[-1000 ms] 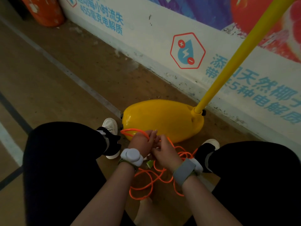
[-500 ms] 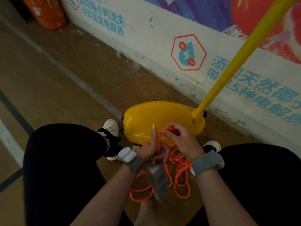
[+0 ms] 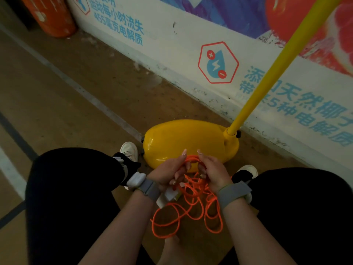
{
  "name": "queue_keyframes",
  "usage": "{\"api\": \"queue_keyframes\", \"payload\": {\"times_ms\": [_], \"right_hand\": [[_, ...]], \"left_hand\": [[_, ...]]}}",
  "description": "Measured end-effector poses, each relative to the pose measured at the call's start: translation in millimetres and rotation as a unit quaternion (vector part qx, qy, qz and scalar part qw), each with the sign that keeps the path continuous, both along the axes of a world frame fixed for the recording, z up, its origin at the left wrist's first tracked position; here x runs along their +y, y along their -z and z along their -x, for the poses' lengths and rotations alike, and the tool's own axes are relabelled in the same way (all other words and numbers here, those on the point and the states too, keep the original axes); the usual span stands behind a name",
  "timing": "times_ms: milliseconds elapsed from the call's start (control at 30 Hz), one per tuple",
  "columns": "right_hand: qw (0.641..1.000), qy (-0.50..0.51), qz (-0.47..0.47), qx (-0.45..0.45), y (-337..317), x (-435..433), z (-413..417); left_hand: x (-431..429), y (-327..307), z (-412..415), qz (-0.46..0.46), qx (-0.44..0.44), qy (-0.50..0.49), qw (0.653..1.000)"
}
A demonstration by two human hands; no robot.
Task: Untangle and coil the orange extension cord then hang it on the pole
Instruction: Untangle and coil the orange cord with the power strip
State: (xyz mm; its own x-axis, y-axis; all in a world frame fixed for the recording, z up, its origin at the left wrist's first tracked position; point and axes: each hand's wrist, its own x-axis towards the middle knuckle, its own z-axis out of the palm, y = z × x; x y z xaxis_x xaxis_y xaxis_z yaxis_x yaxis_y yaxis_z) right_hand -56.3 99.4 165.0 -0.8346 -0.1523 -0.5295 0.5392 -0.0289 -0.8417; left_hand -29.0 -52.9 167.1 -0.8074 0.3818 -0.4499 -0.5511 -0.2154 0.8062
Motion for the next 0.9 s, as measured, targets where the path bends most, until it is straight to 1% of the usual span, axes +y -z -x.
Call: {"api": "queue_keyframes", "payload": {"times_ms": [67, 133, 200, 267, 333, 400, 500, 533, 567, 600, 633, 667, 733, 767, 800, 833, 867, 900], "right_hand": [[1.000, 0.001, 0.008, -0.003, 2, -1, -1], [1.000, 0.007, -0.001, -0.002, 8, -1, -2], [0.998, -0.027, -0.049, 0.016, 13, 1, -1], [0.990, -0.061, -0.114, 0.054, 17, 1, 0], [0.968, -0.093, -0.209, 0.104, 18, 2, -2], [0.944, -0.125, -0.277, 0.126, 28, 9, -6], [0.905, -0.196, -0.362, 0.107, 42, 15, -13], [0.894, -0.201, -0.388, 0.097, 42, 17, -13], [0.892, -0.188, -0.401, 0.091, 39, 18, -12], [0.897, -0.168, -0.399, 0.089, 36, 21, -10], [0.912, -0.144, -0.374, 0.081, 32, 24, -7], [0.935, -0.112, -0.330, 0.064, 28, 28, -2], [0.984, -0.009, -0.176, 0.027, 20, 33, 4], [0.994, 0.044, -0.101, 0.008, 18, 31, 6], [0.996, 0.079, -0.046, -0.004, 16, 28, 6], [0.995, 0.096, 0.005, -0.016, 14, 23, 6], [0.994, 0.097, 0.028, -0.029, 14, 18, 5], [0.996, 0.079, 0.030, -0.040, 11, 12, 3]], "left_hand": [[-1, -8, 0, -0.014, -0.004, -0.015, 1.000], [-4, -14, 0, -0.055, -0.017, -0.041, 0.997], [-10, -17, 2, -0.114, -0.035, -0.088, 0.989], [-15, -20, 5, -0.141, -0.030, -0.128, 0.981], [-20, -24, 6, -0.176, -0.024, -0.178, 0.968], [-30, -26, 11, -0.232, -0.023, -0.258, 0.938], [-58, -21, 21, -0.270, -0.007, -0.358, 0.894], [-66, -18, 23, -0.275, -0.011, -0.371, 0.887], [-73, -15, 24, -0.267, -0.018, -0.374, 0.888], [-76, -13, 24, -0.243, -0.023, -0.369, 0.897], [-77, -12, 23, -0.205, -0.024, -0.356, 0.912], [-74, -12, 22, -0.157, -0.022, -0.332, 0.930], [-61, -14, 21, -0.040, -0.013, -0.267, 0.963], [-54, -13, 20, 0.014, -0.006, -0.236, 0.972], [-47, -10, 19, 0.051, -0.002, -0.211, 0.976], [-40, -6, 17, 0.069, 0.002, -0.195, 0.978], [-35, -2, 15, 0.074, 0.004, -0.191, 0.979], [-31, 2, 13, 0.071, 0.004, -0.197, 0.978]]}}
